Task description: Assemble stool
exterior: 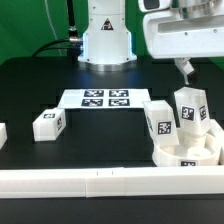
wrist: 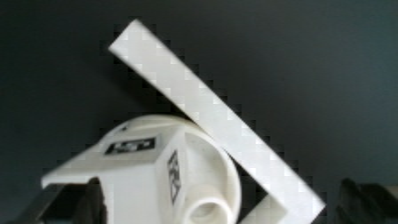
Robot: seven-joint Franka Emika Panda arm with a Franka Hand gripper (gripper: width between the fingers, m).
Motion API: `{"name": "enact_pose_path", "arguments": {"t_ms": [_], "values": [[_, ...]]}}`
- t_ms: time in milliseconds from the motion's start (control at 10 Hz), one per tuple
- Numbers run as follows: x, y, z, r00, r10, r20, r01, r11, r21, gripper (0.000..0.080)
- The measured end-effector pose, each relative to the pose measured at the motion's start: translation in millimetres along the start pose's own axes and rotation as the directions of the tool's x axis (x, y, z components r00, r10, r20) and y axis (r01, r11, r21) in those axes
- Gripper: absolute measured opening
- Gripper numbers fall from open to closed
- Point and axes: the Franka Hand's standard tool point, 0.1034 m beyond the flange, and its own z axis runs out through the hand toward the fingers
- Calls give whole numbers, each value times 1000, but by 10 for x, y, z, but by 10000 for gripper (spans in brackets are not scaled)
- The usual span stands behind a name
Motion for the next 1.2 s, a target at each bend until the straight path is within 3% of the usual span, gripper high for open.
{"name": "enact_pose_path", "arguments": {"t_ms": [200,600,900,1200], "values": [[-12,-4,-1,981,-193,17,193,981,-35,649],[13,26,-1,919,-394,22,395,918,-38,649],[31,28,-2,724,-689,39,690,720,-80,649],[90,50,-15,516,-853,76,856,510,-85,649]]}}
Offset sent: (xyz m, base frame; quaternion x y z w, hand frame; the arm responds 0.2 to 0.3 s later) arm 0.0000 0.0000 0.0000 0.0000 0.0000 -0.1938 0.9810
